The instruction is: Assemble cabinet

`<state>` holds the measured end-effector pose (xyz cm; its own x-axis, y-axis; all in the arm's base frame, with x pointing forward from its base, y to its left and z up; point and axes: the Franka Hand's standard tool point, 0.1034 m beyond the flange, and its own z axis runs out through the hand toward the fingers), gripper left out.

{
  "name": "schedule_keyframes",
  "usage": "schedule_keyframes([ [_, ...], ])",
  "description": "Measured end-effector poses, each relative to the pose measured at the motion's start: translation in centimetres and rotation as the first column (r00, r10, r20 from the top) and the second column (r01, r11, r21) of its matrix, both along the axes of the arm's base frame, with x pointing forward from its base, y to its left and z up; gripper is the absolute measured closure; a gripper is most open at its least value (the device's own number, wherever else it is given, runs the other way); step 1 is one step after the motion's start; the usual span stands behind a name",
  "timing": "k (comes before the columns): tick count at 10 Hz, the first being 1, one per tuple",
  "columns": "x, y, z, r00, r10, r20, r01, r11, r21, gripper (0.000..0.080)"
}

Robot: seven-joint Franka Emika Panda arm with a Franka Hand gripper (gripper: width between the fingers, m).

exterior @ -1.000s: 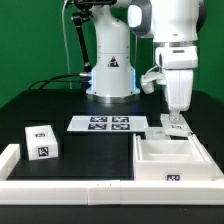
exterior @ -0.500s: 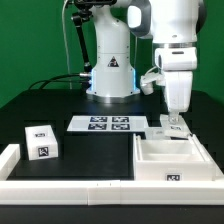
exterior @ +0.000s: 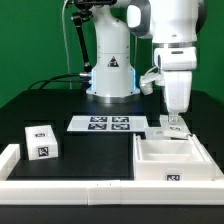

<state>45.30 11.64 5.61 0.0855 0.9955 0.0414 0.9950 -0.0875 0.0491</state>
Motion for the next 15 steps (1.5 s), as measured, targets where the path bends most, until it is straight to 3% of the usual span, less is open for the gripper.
schedule_keyframes([
  [15, 0.23, -0.13, 0.06, 1.000, 0.005, -0.019, -0.006, 1.000, -0.010, 0.0731],
])
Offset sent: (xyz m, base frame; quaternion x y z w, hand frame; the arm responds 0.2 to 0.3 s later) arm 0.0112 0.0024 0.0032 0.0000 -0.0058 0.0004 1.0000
